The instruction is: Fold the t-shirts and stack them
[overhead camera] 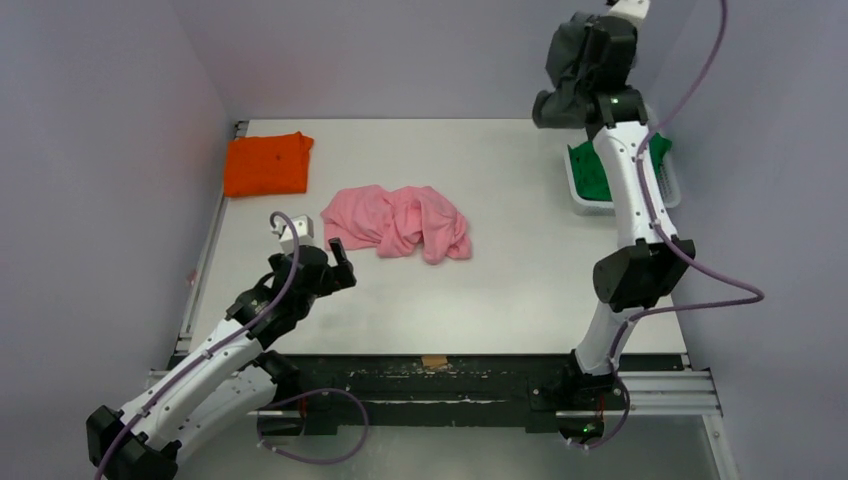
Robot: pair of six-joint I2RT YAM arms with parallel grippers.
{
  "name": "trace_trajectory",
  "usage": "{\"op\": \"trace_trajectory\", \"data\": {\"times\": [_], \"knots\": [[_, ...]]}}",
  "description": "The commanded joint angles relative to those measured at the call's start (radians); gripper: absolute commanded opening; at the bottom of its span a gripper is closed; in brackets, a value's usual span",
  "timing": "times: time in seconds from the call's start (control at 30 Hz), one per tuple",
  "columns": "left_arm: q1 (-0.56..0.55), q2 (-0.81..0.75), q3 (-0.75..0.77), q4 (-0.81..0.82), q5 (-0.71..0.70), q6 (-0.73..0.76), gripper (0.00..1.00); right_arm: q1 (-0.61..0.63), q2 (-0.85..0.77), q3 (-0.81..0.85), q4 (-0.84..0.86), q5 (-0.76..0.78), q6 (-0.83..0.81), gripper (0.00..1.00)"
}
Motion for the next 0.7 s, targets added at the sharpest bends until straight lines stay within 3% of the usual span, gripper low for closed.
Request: {"op": "trace_trajectory", "data": {"times": [0.0,0.3,0.33,0.37,0.43,0.5,0.67], "knots": [[0.007,0.015,0.024,-0.002,-0.033,-0.022,1.00,-0.118,0.021,0.112,0.094,0.172,-0.090,0.00],[0.009,0.064,0.050,-0.002,-0.039,-0.039,1.00,-0.246,0.158,0.059,0.011,0.064,-0.029,0.03],[0.016,0.071,0.053,-0.007,-0.039,-0.051,1.00,-0.249,0.177,0.057,-0.024,0.075,-0.011,0.12],[0.033,0.080,0.059,-0.014,-0.031,-0.065,1.00,-0.249,0.195,0.067,-0.091,0.108,0.018,0.38],[0.099,0.103,0.064,-0.010,0.033,-0.074,1.00,-0.249,0.181,0.066,-0.165,0.145,0.101,0.60],[0.194,0.129,0.064,0.020,0.129,-0.073,1.00,-0.245,0.113,0.019,-0.182,0.132,0.140,0.96],[0.293,0.232,0.071,0.134,0.260,-0.066,1.00,-0.142,-0.118,-0.170,-0.138,0.000,0.129,0.99]]}}
